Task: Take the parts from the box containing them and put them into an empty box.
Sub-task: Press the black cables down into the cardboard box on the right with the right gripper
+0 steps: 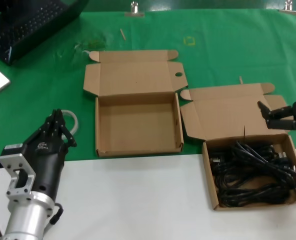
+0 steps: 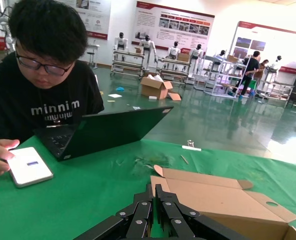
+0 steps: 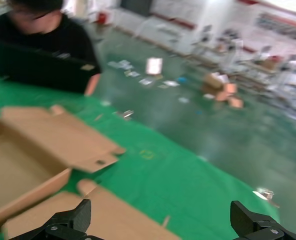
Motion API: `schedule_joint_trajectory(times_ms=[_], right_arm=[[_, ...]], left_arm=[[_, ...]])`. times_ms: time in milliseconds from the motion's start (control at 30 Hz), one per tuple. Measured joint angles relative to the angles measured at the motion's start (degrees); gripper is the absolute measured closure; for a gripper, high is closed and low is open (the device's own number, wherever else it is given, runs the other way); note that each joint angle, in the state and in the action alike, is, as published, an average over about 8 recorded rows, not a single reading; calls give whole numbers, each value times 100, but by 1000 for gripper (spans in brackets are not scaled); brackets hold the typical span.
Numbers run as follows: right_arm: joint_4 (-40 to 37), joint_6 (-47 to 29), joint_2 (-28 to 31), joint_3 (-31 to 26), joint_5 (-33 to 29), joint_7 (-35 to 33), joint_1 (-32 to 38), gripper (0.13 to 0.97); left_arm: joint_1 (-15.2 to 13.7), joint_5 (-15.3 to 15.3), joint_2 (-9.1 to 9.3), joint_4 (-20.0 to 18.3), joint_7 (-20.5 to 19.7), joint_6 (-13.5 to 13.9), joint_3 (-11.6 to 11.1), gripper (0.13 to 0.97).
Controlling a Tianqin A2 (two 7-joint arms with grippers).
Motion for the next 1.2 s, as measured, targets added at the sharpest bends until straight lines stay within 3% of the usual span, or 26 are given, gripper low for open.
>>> schedule_joint_trajectory(times_ms=[400,867,1200], right_arm=[[-223,-1902,810,-497,-1132,568,774,129],[-580,-4285,1142,-648,-1417,-202,1358,129],[-880,-4923,1062,-704,-1717,-501,1366,129]], left_arm=[[0,0,0,0,0,0,0,941],[0,0,0,0,0,0,0,941],[0,0,0,0,0,0,0,941]])
